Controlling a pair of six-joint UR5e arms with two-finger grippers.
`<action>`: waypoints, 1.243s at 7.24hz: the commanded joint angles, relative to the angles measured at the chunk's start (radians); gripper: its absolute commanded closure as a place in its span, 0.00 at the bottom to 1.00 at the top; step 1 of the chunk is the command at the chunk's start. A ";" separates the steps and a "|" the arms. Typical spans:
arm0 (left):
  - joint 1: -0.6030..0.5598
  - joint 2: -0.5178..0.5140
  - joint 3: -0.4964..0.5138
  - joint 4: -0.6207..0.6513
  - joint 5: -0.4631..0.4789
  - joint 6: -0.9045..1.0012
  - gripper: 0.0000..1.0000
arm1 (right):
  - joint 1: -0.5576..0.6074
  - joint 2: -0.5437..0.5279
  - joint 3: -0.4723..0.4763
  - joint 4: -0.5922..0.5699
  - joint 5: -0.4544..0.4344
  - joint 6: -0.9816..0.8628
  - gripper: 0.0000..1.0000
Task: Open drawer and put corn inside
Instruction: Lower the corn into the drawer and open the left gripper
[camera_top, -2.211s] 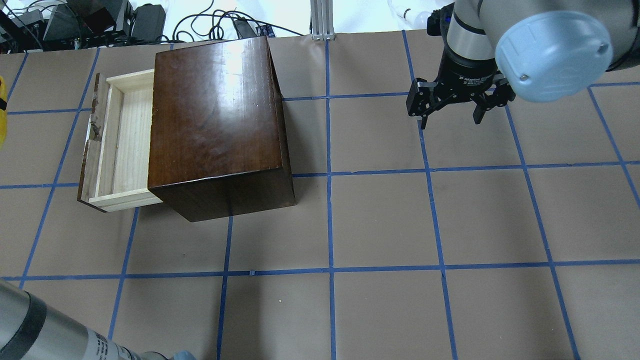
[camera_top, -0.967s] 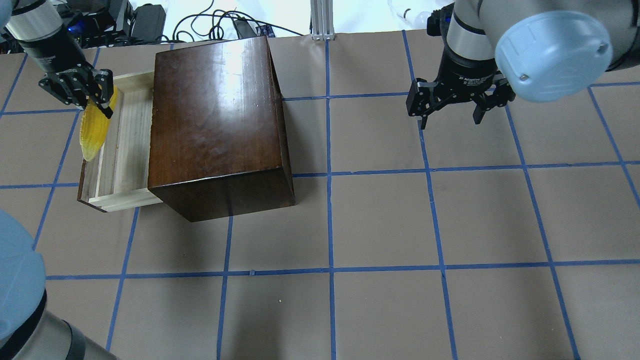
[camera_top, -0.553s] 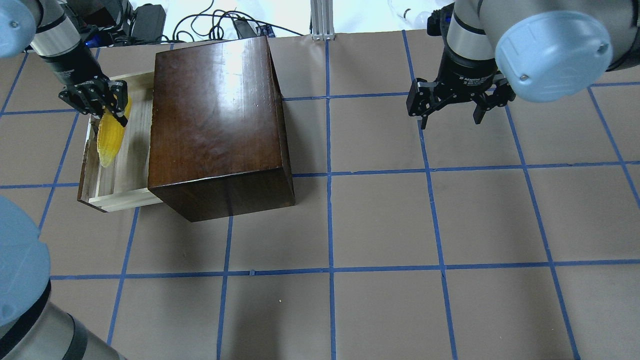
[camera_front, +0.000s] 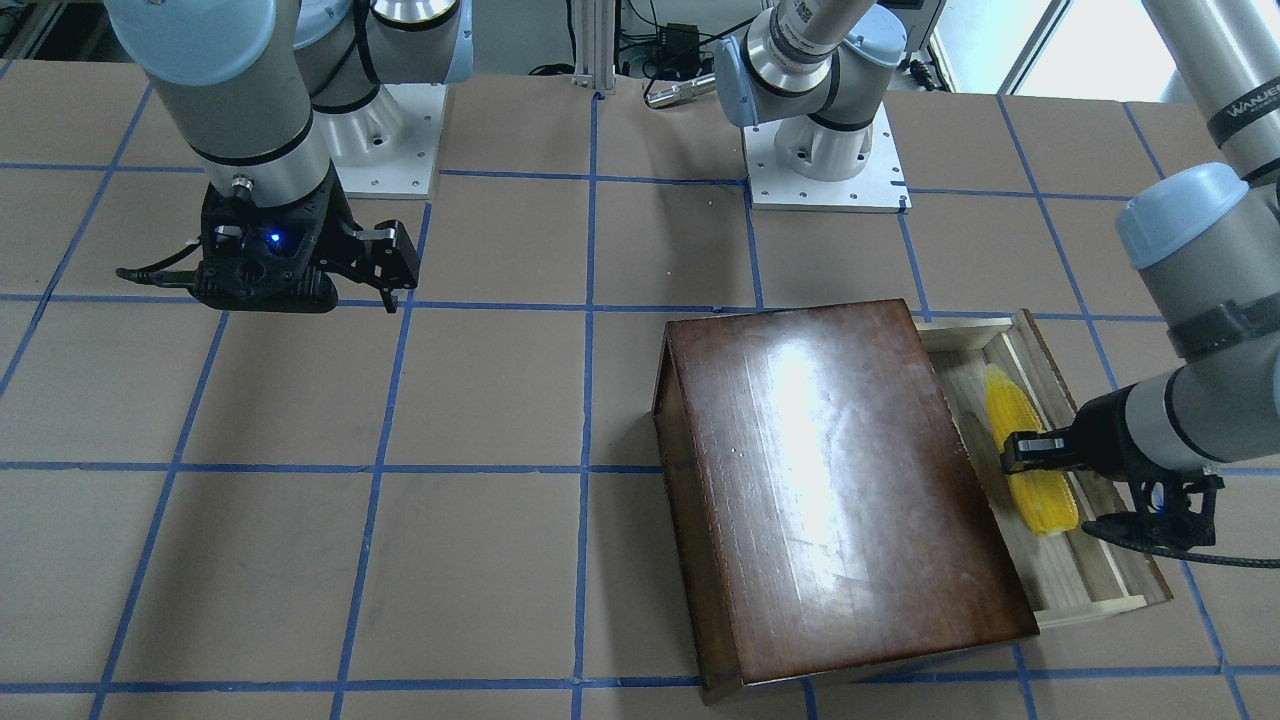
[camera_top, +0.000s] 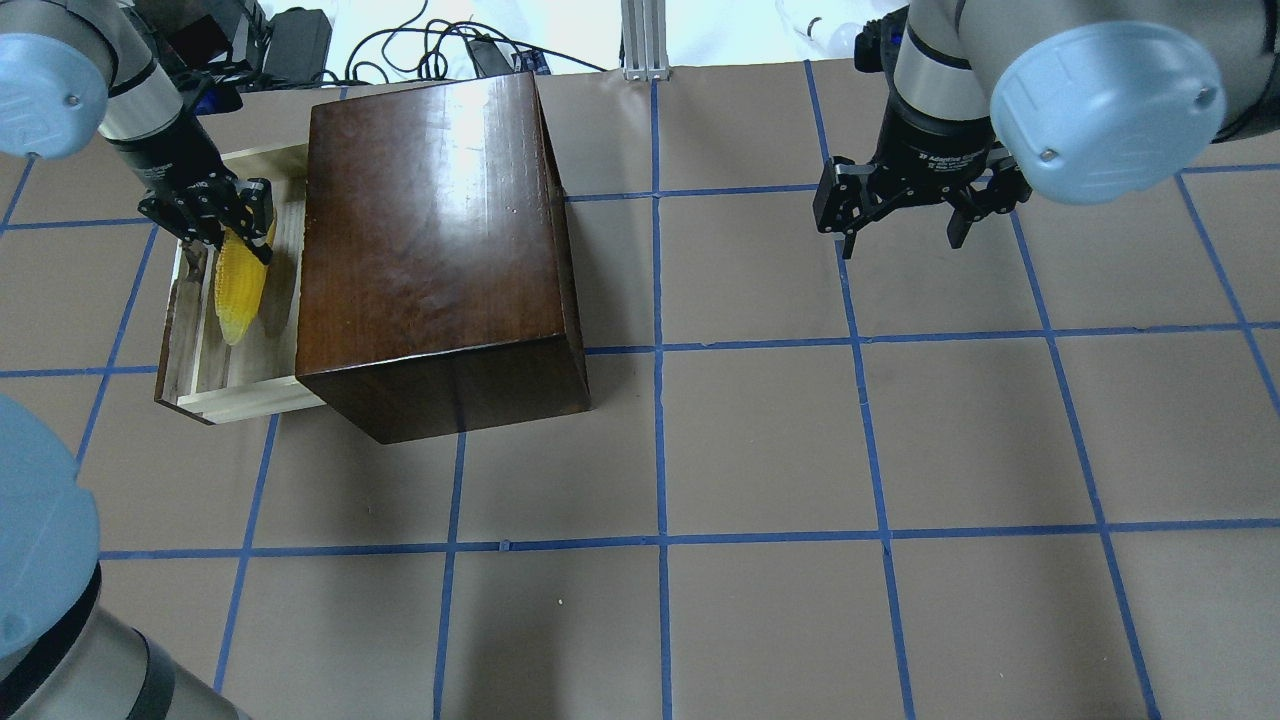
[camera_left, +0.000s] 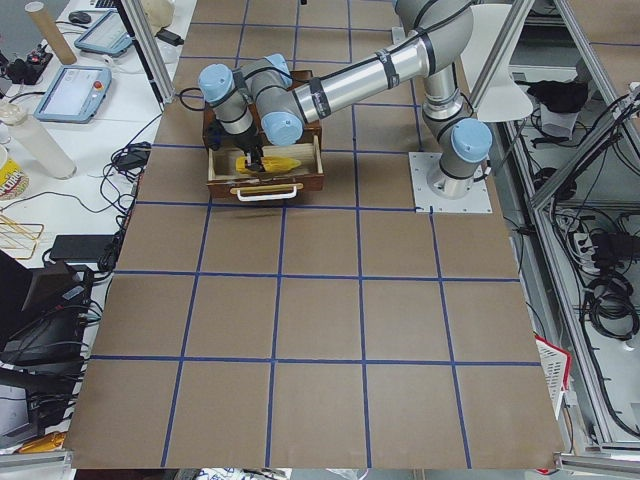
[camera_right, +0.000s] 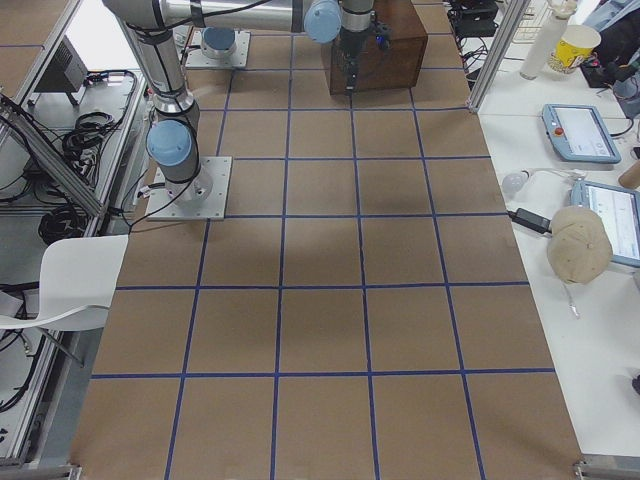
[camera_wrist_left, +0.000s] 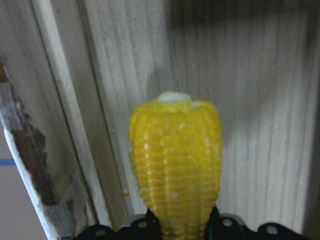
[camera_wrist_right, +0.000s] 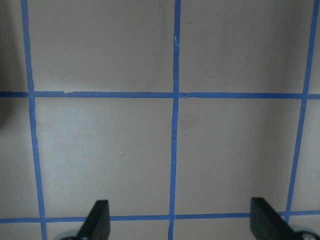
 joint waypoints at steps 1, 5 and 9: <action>-0.004 0.023 0.006 0.002 0.005 -0.002 0.00 | 0.000 0.000 0.000 0.000 0.000 0.000 0.00; -0.009 0.071 0.052 -0.004 0.002 -0.003 0.00 | 0.000 -0.001 0.000 0.000 0.000 0.000 0.00; -0.170 0.132 0.171 -0.128 0.026 -0.078 0.00 | 0.000 0.000 0.000 0.000 0.003 0.000 0.00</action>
